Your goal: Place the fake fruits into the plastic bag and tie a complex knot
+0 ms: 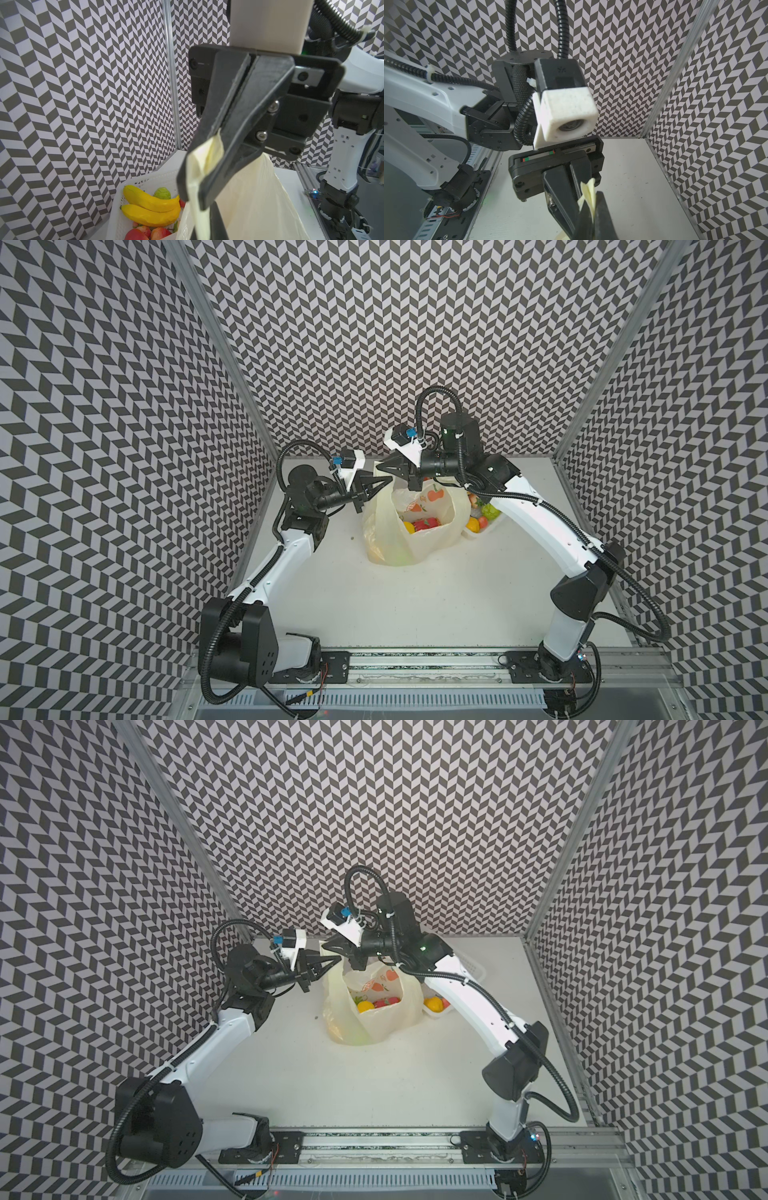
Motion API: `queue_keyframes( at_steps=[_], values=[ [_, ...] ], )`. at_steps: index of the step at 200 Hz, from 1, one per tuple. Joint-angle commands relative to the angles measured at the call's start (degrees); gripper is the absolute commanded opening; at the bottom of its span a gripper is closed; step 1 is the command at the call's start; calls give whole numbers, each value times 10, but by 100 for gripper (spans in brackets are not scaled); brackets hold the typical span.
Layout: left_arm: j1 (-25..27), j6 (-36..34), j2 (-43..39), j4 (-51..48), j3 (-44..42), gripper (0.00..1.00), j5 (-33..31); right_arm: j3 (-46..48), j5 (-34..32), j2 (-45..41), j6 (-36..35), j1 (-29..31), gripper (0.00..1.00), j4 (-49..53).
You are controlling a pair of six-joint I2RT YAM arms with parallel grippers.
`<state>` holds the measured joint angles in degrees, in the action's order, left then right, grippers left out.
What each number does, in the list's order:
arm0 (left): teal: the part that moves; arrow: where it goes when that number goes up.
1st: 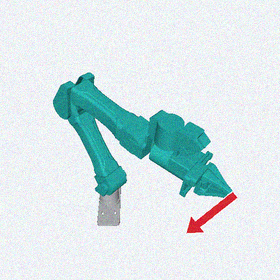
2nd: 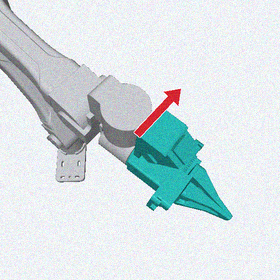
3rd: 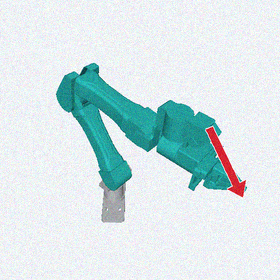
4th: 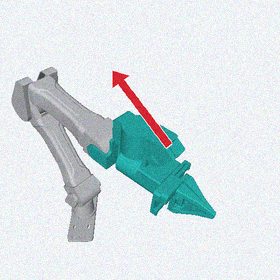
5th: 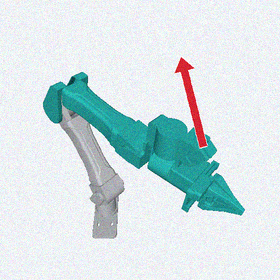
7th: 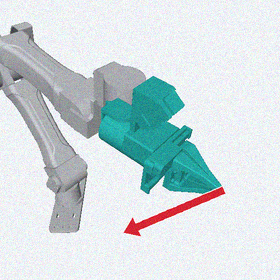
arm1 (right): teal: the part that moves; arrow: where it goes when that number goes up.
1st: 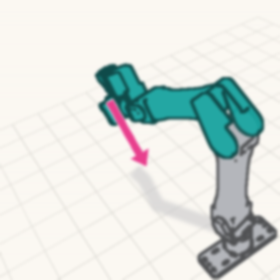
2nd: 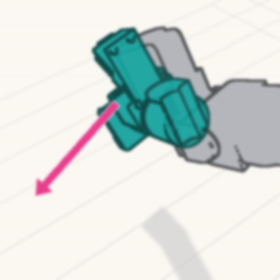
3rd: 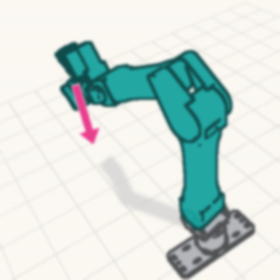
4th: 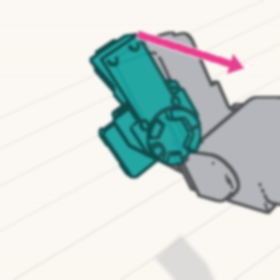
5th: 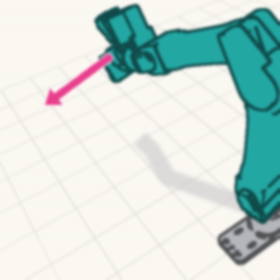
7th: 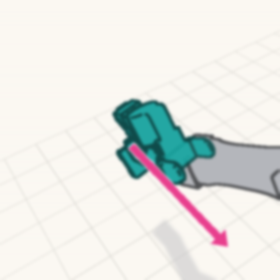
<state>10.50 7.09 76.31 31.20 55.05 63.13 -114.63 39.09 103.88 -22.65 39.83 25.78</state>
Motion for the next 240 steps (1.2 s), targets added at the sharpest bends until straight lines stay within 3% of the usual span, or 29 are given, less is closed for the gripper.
queue_keyframes(
  at_steps=[1, 47, 86, 126, 158, 194, 240],
  values=[
    [9, -11, 1, -12, -39, 7, -6, -13, -1, -17, 6, -2, 0, -62],
    [14, 8, 10, 40, -107, 12, -9, -22, -14, -16, 10, -2, 0, -67],
    [14, 39, 3, 102, -149, 0, -8, -29, -21, -14, 25, -6, 0, -72],
    [14, 39, -5, 95, -136, 0, -7, -46, -6, -6, 33, -11, 0, -57],
    [12, 46, 2, 95, -127, 0, -7, -79, -13, -10, 45, -17, 34, -31],
    [0, 66, 15, 106, -122, 0, -12, -64, -9, -62, 96, -60, 59, -53],
    [-15, 86, 23, 122, -119, 0, -11, 114, 31, -199, 158, -170, 82, -152]
  ],
)
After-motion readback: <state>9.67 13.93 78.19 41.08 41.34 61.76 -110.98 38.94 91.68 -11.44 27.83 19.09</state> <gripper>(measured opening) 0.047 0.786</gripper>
